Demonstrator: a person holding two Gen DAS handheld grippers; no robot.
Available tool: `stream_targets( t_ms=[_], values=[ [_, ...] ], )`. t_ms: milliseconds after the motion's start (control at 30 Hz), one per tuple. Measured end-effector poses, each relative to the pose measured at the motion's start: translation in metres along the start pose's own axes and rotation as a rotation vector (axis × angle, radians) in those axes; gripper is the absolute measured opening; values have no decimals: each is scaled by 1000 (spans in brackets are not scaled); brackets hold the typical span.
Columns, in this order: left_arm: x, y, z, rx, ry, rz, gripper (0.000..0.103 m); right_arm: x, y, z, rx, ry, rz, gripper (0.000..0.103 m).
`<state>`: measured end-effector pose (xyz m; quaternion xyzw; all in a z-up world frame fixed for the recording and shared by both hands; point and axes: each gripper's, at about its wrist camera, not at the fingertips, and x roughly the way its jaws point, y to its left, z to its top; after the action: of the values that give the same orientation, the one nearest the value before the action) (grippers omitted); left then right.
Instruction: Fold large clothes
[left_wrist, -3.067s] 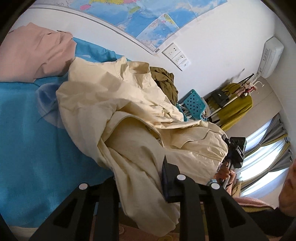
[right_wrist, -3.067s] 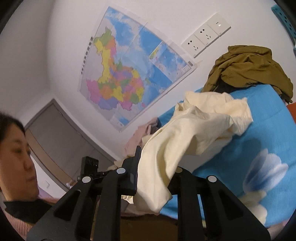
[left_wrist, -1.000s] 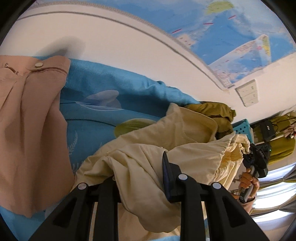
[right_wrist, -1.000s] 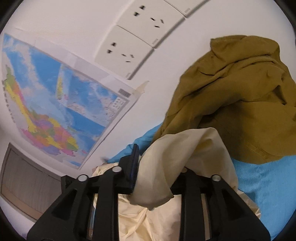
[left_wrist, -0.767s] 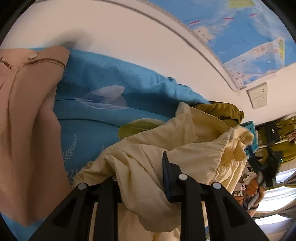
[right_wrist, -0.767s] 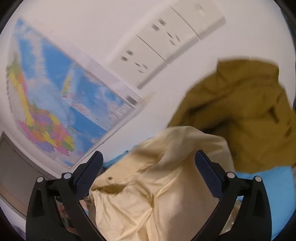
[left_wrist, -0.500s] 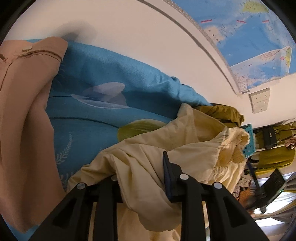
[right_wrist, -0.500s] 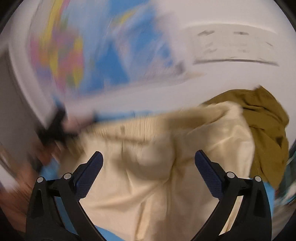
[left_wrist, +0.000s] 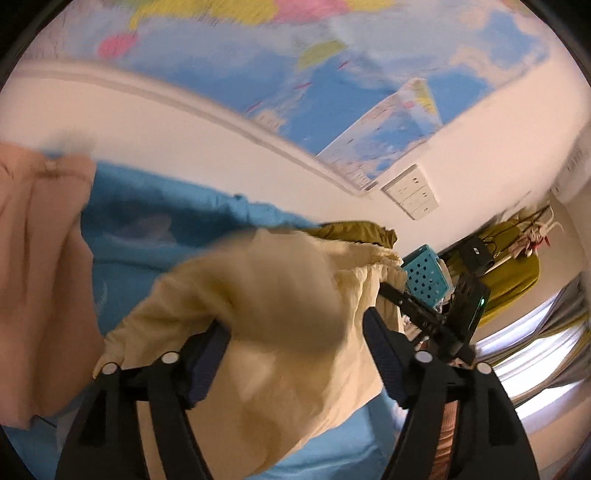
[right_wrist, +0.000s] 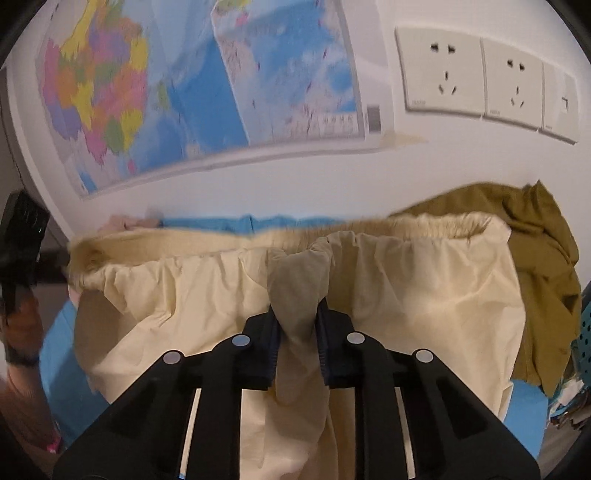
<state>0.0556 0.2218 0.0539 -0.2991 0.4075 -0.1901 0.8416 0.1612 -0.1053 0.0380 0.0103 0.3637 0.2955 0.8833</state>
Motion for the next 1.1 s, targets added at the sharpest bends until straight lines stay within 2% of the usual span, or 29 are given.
stream_targets(
  t_ms=[67, 167, 267, 333, 400, 433, 467, 500, 533, 567, 600, 633, 667, 700, 767, 800, 833, 867, 933, 967, 1033, 1100],
  values=[
    [-1, -5, -3, 26, -16, -18, 73, 0, -3, 6, 7, -12, -7, 16],
    [13, -19, -11, 97, 16, 4, 74, 8, -1, 14, 6, -13, -12, 16],
    [36, -38, -24, 214, 79, 61, 75, 17, 4, 25, 6, -16, -9, 16],
    [60, -46, -33, 287, 136, 148, 75, 30, 5, 30, -8, -2, -35, 16],
    [81, -40, -36, 292, 160, 233, 65, 49, 1, 29, 5, 35, -41, 16],
    [92, -35, -37, 285, 181, 267, 54, 59, 0, 28, 5, 60, -43, 16],
    [107, -25, -37, 272, 209, 322, 48, 72, -3, 25, -1, 84, -63, 16],
    [114, -18, -36, 252, 218, 344, 46, 79, -6, 24, 7, 98, -66, 17],
    [117, -10, -35, 237, 214, 356, 39, 86, -9, 22, 16, 117, -65, 19],
    [121, -2, -33, 211, 207, 374, 35, 89, -11, 20, 21, 121, -62, 25],
    [122, 4, -31, 188, 204, 378, 33, 85, -10, 20, 16, 113, -52, 40],
    [122, 9, -28, 170, 197, 381, 28, 78, -7, 19, 0, 105, -50, 49],
    [119, 14, -26, 145, 186, 387, 25, 68, -5, 17, -19, 86, -55, 64],
    [115, 16, -25, 134, 181, 379, 24, 48, -3, 15, -38, 38, -69, 74],
    [103, 14, -27, 132, 146, 379, 26, 9, -7, 4, -45, -36, -49, 78],
    [85, 9, -31, 155, 94, 384, 29, -10, -14, -4, -34, -63, -53, 86],
    [71, 6, -36, 176, 59, 378, 41, -22, -21, -10, -19, -78, -58, 90],
    [54, 3, -40, 196, 10, 371, 59, -40, -34, -24, 19, -96, -67, 95],
    [12, 0, -52, 213, -95, 384, 70, -58, -56, -47, 74, -95, -64, 97],
    [-12, 3, -61, 221, -153, 404, 72, -67, -70, -65, 113, -81, -87, 97],
    [-38, 15, -74, 198, -189, 445, 80, -70, -88, -89, 176, -55, -98, 98],
    [-50, 31, -86, 165, -173, 448, 83, -70, -108, -114, 268, -32, -67, 98]
  ],
)
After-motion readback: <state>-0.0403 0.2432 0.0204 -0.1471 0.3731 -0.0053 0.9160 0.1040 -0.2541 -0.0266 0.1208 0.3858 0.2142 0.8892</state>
